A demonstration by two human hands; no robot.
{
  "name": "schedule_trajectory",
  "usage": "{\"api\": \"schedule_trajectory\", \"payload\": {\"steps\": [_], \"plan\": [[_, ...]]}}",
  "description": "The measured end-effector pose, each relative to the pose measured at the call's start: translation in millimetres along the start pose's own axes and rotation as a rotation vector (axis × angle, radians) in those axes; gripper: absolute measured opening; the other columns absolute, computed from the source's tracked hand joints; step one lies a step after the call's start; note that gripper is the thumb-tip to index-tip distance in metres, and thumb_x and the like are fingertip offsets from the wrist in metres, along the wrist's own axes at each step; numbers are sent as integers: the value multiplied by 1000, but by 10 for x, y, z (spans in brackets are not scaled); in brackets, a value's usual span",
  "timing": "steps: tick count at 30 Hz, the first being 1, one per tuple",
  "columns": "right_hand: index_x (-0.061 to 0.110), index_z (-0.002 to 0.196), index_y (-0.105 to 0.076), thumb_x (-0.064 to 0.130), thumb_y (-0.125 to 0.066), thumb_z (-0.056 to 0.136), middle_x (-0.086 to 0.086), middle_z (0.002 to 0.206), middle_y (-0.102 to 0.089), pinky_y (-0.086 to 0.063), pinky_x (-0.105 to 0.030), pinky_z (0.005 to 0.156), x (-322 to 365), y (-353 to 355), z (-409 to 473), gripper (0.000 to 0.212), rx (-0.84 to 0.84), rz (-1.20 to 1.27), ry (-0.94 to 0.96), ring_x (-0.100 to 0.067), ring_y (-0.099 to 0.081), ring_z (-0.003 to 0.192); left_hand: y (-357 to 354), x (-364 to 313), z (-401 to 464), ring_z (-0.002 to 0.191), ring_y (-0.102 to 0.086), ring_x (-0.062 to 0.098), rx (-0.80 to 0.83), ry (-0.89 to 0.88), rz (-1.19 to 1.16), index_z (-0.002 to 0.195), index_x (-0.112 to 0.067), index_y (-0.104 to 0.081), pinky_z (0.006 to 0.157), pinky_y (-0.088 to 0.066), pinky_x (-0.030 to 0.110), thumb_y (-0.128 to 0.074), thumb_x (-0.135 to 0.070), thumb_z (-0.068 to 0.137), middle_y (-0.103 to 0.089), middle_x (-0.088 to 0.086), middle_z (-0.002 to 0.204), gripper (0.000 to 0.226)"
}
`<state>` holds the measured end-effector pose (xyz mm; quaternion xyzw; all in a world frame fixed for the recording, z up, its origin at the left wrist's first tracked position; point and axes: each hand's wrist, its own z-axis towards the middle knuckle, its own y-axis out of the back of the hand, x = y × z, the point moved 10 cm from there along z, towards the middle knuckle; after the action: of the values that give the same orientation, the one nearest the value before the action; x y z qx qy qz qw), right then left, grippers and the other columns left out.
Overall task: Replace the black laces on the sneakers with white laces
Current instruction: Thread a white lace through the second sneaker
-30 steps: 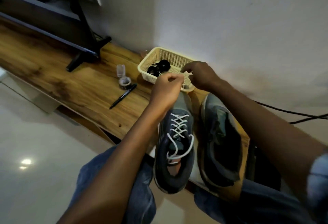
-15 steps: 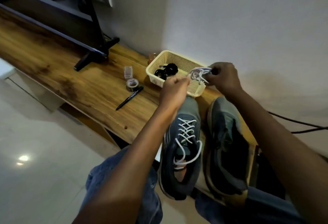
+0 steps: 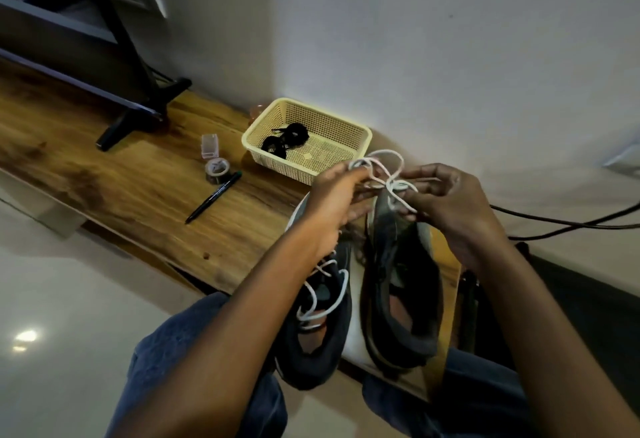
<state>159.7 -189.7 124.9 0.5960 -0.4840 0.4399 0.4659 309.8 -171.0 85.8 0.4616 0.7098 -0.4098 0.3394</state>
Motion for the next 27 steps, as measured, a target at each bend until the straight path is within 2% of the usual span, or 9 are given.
{"api": "schedule_trajectory", "payload": {"steps": [4,9,11,14,17,20,23,25,27], "plan": [[5,91,-68,-4,-68,82,-17,85,-70,-58,-26,60,-44,279,47,14,-44,13,1,-24,-66,71,90,4,33,76,-63,13,-62,31,-201,94,-20,-66,68,-53,25,-49,-6,96,-69,3,91,22],[10,86,-63,6,-62,90,-9,79,-68,-55,-20,57,-163,791,8,7,-337,284,-66,-15,-64,61,388,-188,48,85,-60,8,-312,-228,-60,104,-17,-70,75,-49,23,-57,-9,93,-70,1,102,19],[14,83,-59,6,-60,92,-5,75,-65,-54,-22,58,-276,917,-23,12,-448,443,-124,-16,-63,64,449,-188,52,90,-62,9,-364,-248,-42,104,-15,-71,83,-51,26,-59,-7,91,-70,4,108,19],[15,83,-58,4,-58,92,0,62,-63,-54,-24,55,-391,898,-12,14,-482,655,-174,-15,-62,61,475,-123,72,104,-62,15,-403,-198,0,105,-17,-71,95,-50,30,-54,-3,93,-68,2,114,25],[14,90,-58,-3,-54,91,-2,67,-64,-52,-21,54,-330,816,41,18,-400,671,-145,-11,-62,55,417,-115,60,105,-58,14,-382,-196,134,107,-37,-67,97,-48,38,-52,-13,86,-62,-3,119,35],[14,95,-62,-5,-52,91,-3,82,-69,-48,-17,48,-217,575,64,22,-181,501,-124,-5,-54,45,214,-259,-46,115,-52,16,-316,-335,428,84,-56,-64,102,-40,47,-49,-32,67,-60,-14,116,34],[10,103,-64,-3,-52,92,-3,90,-73,-45,-16,44,-128,292,41,21,9,398,-86,-5,-46,40,-170,-163,-64,101,-61,13,-96,-357,611,77,-40,-72,98,-43,44,-52,-42,80,-71,-15,96,21],[8,108,-64,-2,-51,93,-5,97,-73,-43,-15,44,-71,141,3,22,95,360,-57,-6,-43,40,-365,75,-41,92,-65,11,74,-211,617,79,-31,-75,98,-43,41,-47,-53,87,-73,-12,89,37],[10,107,-66,1,-51,94,-6,102,-74,-41,-15,43,-42,54,-31,21,139,297,-35,-6,-41,41,-481,321,-56,75,-67,6,215,-21,471,76,-21,-74,88,-46,33,-41,-47,97,-74,-7,81,47]]}}
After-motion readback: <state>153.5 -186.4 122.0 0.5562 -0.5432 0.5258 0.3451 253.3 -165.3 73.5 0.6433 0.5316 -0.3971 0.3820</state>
